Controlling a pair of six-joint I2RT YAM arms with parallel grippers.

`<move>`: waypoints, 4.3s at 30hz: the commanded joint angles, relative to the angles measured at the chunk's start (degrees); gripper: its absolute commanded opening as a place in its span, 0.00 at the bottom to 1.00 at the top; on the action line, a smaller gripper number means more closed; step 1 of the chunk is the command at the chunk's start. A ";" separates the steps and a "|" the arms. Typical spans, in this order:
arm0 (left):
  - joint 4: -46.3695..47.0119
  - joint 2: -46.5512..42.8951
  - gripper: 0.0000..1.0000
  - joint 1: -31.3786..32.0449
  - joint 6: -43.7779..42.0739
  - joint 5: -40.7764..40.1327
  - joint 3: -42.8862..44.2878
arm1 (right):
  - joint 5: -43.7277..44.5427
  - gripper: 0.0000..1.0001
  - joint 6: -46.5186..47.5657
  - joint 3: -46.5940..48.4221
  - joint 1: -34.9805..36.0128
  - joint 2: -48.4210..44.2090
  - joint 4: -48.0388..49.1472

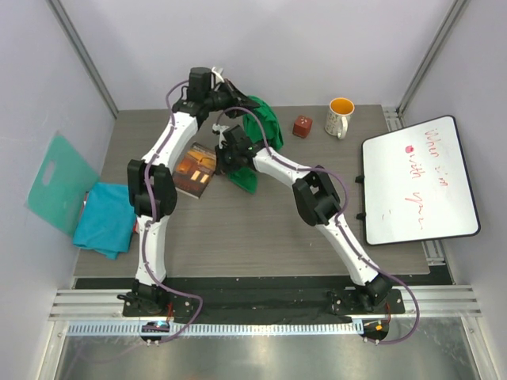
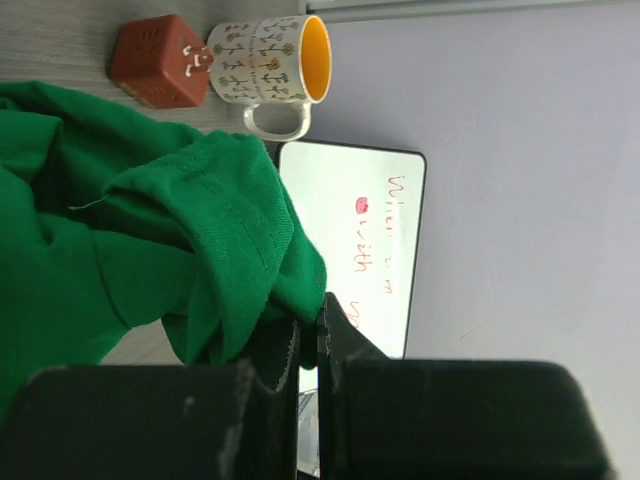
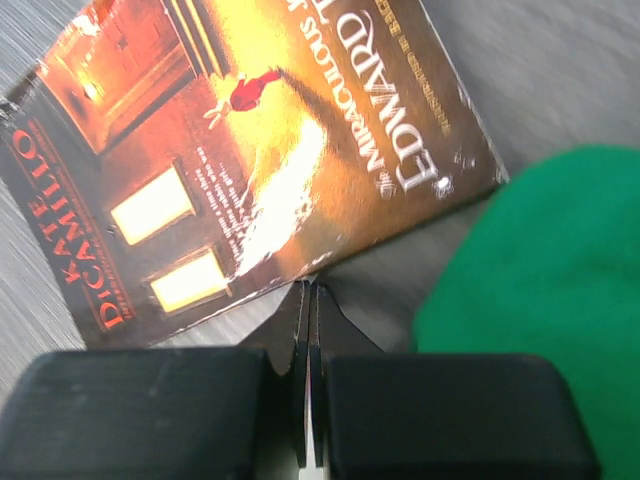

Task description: Fold and stack the t-shirts

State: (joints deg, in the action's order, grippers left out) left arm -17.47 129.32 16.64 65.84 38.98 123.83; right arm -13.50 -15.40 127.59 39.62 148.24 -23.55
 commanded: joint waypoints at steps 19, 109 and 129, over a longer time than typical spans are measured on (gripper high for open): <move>-5.90 -8.03 0.21 0.41 -4.85 4.09 3.44 | -13.92 0.30 -6.05 -3.64 1.70 -3.29 1.14; -30.34 0.59 0.00 -2.76 -38.86 -36.61 -15.90 | -3.56 0.33 -2.27 -32.32 -15.45 -43.57 -20.83; -30.25 -0.47 0.00 -0.21 -39.30 -38.46 -17.13 | -3.64 0.33 -2.62 -31.53 -15.45 -42.25 -20.48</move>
State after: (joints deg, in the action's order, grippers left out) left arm -45.30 128.79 16.16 26.96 0.69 106.37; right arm -17.06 -17.54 94.28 24.36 106.65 -45.06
